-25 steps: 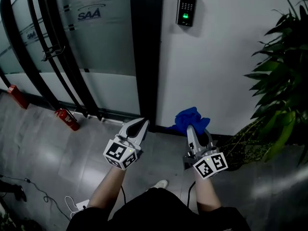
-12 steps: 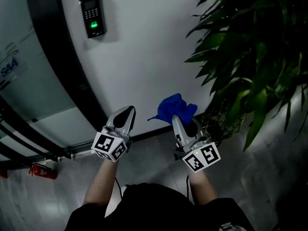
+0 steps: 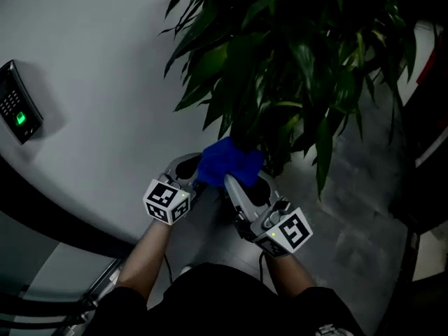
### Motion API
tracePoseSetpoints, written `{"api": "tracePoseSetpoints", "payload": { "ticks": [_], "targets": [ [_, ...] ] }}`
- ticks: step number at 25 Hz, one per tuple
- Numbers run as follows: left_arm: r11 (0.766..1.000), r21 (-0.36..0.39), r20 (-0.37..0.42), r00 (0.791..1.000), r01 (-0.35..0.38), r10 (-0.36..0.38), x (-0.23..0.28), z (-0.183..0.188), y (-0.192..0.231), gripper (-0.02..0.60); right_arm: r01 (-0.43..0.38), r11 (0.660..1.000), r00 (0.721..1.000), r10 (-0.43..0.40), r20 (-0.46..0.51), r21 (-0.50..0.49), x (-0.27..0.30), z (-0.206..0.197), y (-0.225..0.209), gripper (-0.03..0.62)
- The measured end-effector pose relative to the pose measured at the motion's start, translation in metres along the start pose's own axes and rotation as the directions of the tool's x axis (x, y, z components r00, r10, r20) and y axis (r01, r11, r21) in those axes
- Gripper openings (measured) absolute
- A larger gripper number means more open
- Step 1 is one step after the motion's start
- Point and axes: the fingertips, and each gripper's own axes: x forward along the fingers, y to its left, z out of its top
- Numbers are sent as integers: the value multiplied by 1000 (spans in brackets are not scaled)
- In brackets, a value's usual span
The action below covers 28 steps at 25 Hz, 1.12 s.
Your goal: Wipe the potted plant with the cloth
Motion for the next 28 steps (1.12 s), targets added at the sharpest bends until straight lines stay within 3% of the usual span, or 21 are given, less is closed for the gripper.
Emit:
{"api": "tracePoseSetpoints", "payload": {
  "ticks": [6, 11, 13, 18, 24, 28],
  "targets": [
    [968, 66, -12, 971, 241, -241, 83, 21, -11, 6, 152, 980, 982, -135, 132, -130, 3, 60, -15, 86],
    [928, 57, 24, 928, 369, -371, 124, 49, -31, 11, 323, 926, 929, -271, 251, -196, 3, 112, -37, 86],
    [911, 82, 44, 912, 404, -408, 128, 63, -42, 11, 379, 903, 911, -324, 256, -204, 8, 125, -46, 86],
    [873, 135, 116, 868, 468, -483, 118, 92, -71, 11, 464, 870, 883, -442, 157, -164, 21, 108, -80, 86],
    [838, 145, 170, 821, 526, -545, 100, 102, -97, 9, 474, 874, 880, -467, 85, -110, 15, 67, -89, 86],
    [832, 151, 185, 812, 534, -554, 94, 99, -103, 11, 465, 884, 885, -462, 63, -44, 4, 54, -91, 86]
  ]
}}
